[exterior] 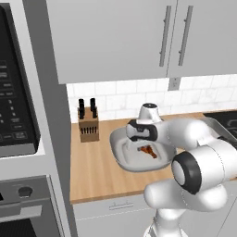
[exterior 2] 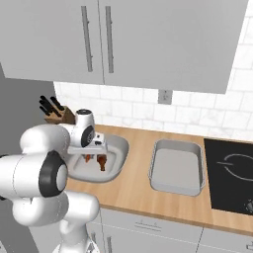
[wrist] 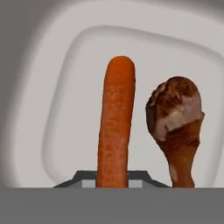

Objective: Place one carrot and one chicken drumstick in each tupperware on the nearby counter, to pack two identical lunches.

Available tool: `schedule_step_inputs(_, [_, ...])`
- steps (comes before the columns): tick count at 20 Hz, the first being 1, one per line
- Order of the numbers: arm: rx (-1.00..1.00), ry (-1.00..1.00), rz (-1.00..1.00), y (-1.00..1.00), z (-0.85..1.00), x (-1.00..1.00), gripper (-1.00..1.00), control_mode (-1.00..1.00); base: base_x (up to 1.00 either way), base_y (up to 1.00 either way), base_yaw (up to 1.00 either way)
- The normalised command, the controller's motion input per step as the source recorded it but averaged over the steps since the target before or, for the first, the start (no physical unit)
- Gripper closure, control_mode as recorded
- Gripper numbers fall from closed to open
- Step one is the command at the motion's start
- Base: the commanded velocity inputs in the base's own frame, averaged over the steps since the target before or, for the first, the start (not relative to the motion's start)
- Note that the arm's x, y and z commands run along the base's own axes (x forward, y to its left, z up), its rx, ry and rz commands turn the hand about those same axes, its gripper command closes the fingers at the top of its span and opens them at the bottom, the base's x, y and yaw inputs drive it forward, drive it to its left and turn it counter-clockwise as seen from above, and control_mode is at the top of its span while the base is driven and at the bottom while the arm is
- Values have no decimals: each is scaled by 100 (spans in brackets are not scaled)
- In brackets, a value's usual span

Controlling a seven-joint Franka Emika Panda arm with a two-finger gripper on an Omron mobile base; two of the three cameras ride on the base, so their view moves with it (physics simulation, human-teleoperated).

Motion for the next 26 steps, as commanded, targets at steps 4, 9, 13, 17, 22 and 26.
schedule_step_inputs(4, [0, 4, 0, 0, -27, 10, 100, -100, 0, 0, 0])
schedule_step_inputs(9, [0, 0, 0, 2, 0, 0, 100, -100, 0, 0, 0])
schedule_step_inputs(13, [0, 0, -3, 29, -9, 2, 100, -100, 0, 0, 0])
schedule_step_inputs(17, [0, 2, -5, 35, -16, 3, -100, -100, 0, 0, 0])
schedule_step_inputs(22, [0, 5, -3, 2, 0, 0, -100, -100, 0, 0, 0])
schedule_step_inputs(26, [0, 0, -4, -4, 27, -5, -100, -100, 0, 0, 0])
